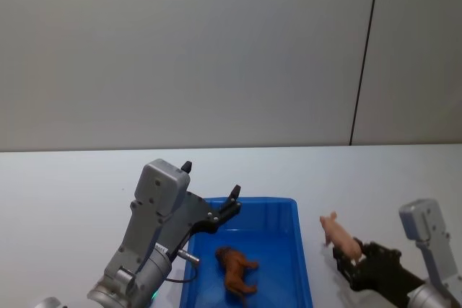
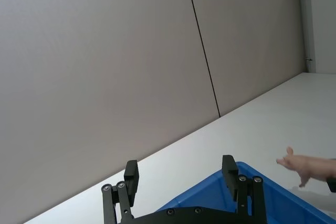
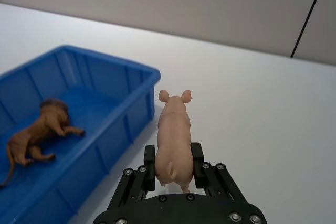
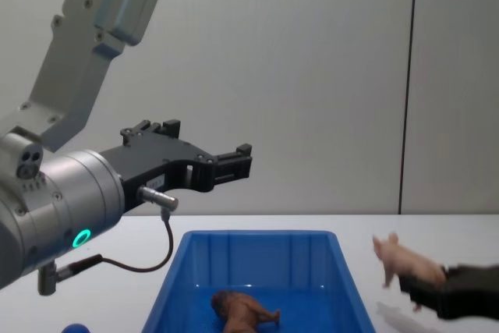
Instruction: Pick up the two dolls from the table and place them into the box.
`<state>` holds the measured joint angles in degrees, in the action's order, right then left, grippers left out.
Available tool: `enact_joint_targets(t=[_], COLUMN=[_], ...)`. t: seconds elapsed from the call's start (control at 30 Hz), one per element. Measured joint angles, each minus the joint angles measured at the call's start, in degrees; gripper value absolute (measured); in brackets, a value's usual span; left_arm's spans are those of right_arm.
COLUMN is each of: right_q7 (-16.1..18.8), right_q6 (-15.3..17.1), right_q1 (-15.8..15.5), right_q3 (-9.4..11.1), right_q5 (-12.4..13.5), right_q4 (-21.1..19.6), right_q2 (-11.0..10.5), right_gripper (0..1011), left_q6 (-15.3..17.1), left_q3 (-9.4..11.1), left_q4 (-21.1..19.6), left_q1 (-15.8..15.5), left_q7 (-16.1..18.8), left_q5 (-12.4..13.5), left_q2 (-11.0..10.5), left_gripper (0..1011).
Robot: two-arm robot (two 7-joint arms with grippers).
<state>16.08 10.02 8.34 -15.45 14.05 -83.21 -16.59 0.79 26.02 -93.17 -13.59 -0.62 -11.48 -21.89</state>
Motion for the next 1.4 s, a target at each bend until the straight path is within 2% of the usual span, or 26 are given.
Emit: enact_joint_targets(t=[0.3, 0.53, 0.73, 0.8, 0.9, 0.97, 1.03, 1.13, 1.17, 1.2, 1.37, 1.4], right_q7=[1.9, 5.2, 8.5, 10.0, 10.9, 11.6, 12.2, 12.6, 12.7, 12.8, 12.8, 12.8], right_q6=[-2.0, -2.3, -1.5, -1.0, -0.8, -0.6, -0.6, -0.6, -0.6, -0.6, -1.5, -1.5], right_q1=[1.6, 4.1, 7.3, 9.0, 10.2, 11.3, 12.1, 12.9, 13.1, 13.2, 13.5, 13.5], right_q3=[-0.1, -0.8, -2.1, -2.9, -3.3, -3.7, -4.1, -4.4, -4.4, -4.4, -4.2, -4.2], right_q5=[-1.1, -2.3, -3.9, -4.8, -5.4, -5.9, -6.3, -6.9, -7.0, -7.1, -7.5, -7.5], right_q4=[-2.5, -3.2, -1.3, 0.6, 2.0, 3.4, 4.8, 6.1, 6.4, 6.6, 7.1, 7.1], right_q2=[0.5, 1.9, 4.0, 5.3, 6.1, 6.9, 7.5, 8.0, 8.1, 8.1, 8.0, 8.0], right_gripper=[379, 379, 379, 379, 446, 535, 566, 701, 701, 757, 896, 896], left_q6=[0.0, 0.0, 0.0, 0.0, 0.0, 0.0, 0.0, 0.0, 0.0, 0.0, 0.0, 0.0], left_q3=[0.0, 0.0, 0.0, 0.0, 0.0, 0.0, 0.0, 0.0, 0.0, 0.0, 0.0, 0.0], left_q4=[0.0, 0.0, 0.0, 0.0, 0.0, 0.0, 0.0, 0.0, 0.0, 0.0, 0.0, 0.0], left_q1=[0.0, 0.0, 0.0, 0.0, 0.0, 0.0, 0.0, 0.0, 0.0, 0.0, 0.0, 0.0], left_q7=[0.0, 0.0, 0.0, 0.0, 0.0, 0.0, 0.0, 0.0, 0.0, 0.0, 0.0, 0.0], left_q5=[0.0, 0.0, 0.0, 0.0, 0.0, 0.0, 0.0, 0.0, 0.0, 0.0, 0.0, 0.0], left_q2=[0.0, 0.0, 0.0, 0.0, 0.0, 0.0, 0.0, 0.0, 0.0, 0.0, 0.0, 0.0], left_gripper=[1001, 1001, 1001, 1001, 1001, 1001, 1001, 1001, 1001, 1001, 1002, 1001])
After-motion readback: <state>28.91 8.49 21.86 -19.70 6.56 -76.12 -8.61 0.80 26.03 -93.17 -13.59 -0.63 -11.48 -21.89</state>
